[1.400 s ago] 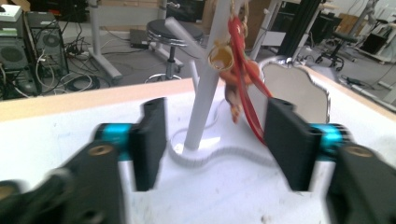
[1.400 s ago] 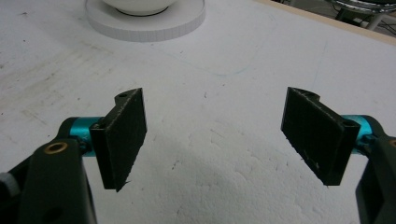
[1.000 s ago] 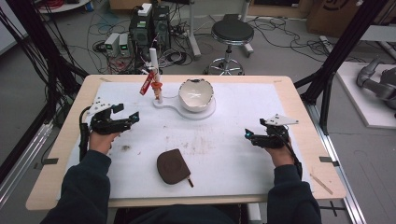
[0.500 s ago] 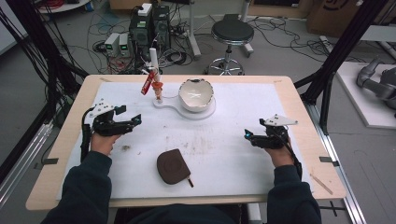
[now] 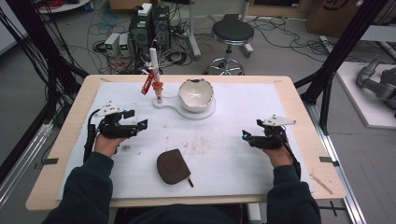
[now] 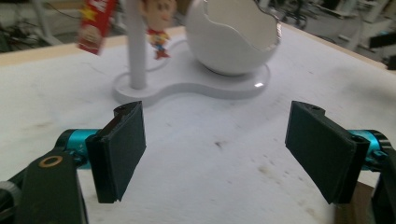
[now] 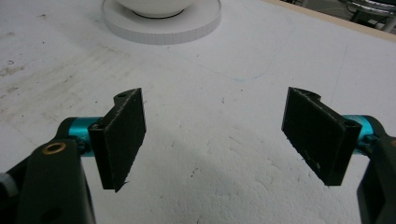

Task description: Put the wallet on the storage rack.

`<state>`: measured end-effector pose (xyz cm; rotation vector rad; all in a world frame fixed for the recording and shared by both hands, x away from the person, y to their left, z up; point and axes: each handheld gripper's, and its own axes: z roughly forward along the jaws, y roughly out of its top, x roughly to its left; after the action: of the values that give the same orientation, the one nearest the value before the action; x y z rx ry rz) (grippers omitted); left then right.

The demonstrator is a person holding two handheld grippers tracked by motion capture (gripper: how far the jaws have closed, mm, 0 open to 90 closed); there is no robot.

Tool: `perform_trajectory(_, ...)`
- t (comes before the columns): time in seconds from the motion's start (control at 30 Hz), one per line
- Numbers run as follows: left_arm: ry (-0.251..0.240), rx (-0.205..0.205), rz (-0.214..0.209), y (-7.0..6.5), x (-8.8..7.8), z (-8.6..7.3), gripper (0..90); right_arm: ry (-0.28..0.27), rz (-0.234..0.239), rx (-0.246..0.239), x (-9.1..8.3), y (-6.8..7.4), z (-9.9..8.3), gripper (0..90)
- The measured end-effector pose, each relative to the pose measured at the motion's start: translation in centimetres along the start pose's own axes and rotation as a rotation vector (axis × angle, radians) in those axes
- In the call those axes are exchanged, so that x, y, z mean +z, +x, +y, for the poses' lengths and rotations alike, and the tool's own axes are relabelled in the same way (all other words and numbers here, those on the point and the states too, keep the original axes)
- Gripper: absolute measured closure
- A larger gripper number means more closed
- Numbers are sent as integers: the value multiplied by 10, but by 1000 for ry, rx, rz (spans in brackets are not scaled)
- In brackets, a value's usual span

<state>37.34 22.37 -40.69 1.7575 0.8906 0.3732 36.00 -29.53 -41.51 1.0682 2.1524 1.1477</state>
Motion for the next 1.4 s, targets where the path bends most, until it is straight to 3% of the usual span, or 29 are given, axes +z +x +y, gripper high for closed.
perform_trajectory(0.07, 37, 7, -37, -7, 6, -2, 201, -1, 7, 1, -1, 1, 0, 220)
perform_trajectory(0.13, 48, 13, -60, -15, 10, -5, 202, 0, 15, -7, -1, 3, 0, 220)
perform_trajectory(0.2, 57, -8, -98, -23, 16, -9, 202, 1, 27, -10, 0, 6, 1, 220)
perform_trajectory(0.33, 107, 7, -157, -36, 26, -15, 201, -2, 42, -7, 2, 7, 1, 220)
perform_trajectory(0.53, 180, 47, -208, -50, 37, -22, 201, -1, 45, 1, 2, 6, 1, 220)
perform_trajectory(0.7, 270, 77, -243, -58, 47, -29, 202, 4, 46, -3, 3, 7, 1, 220)
perform_trajectory(0.73, 289, 85, -249, -59, 48, -31, 203, 2, 48, 1, 4, 8, 2, 221)
perform_trajectory(0.9, 304, 48, -282, -55, 48, -32, 225, 6, 51, -6, 5, 7, 2, 221)
perform_trajectory(1.03, 305, 0, -359, -54, 48, -32, 250, 1, 51, -3, 4, 7, 2, 221)
perform_trajectory(1.1, 314, 1, -395, -54, 47, -32, 273, -1, 53, -5, 4, 7, 2, 222)
perform_trajectory(1.17, 364, 17, -420, -56, 49, -36, 275, 1, 54, 0, 4, 7, 2, 222)
perform_trajectory(1.27, 372, -3, -442, -56, 51, -36, 283, 6, 56, -6, 6, 7, 2, 222)
perform_trajectory(1.3, 372, -8, -475, -55, 50, -36, 336, 6, 57, -5, 6, 8, 2, 223)
perform_trajectory(1.33, 370, 4, -490, -56, 49, -36, 449, 7, 58, -5, 6, 8, 2, 224)
perform_trajectory(1.4, 377, 5, -474, -58, 49, -34, 460, 7, 57, -4, 5, 8, 2, 224)
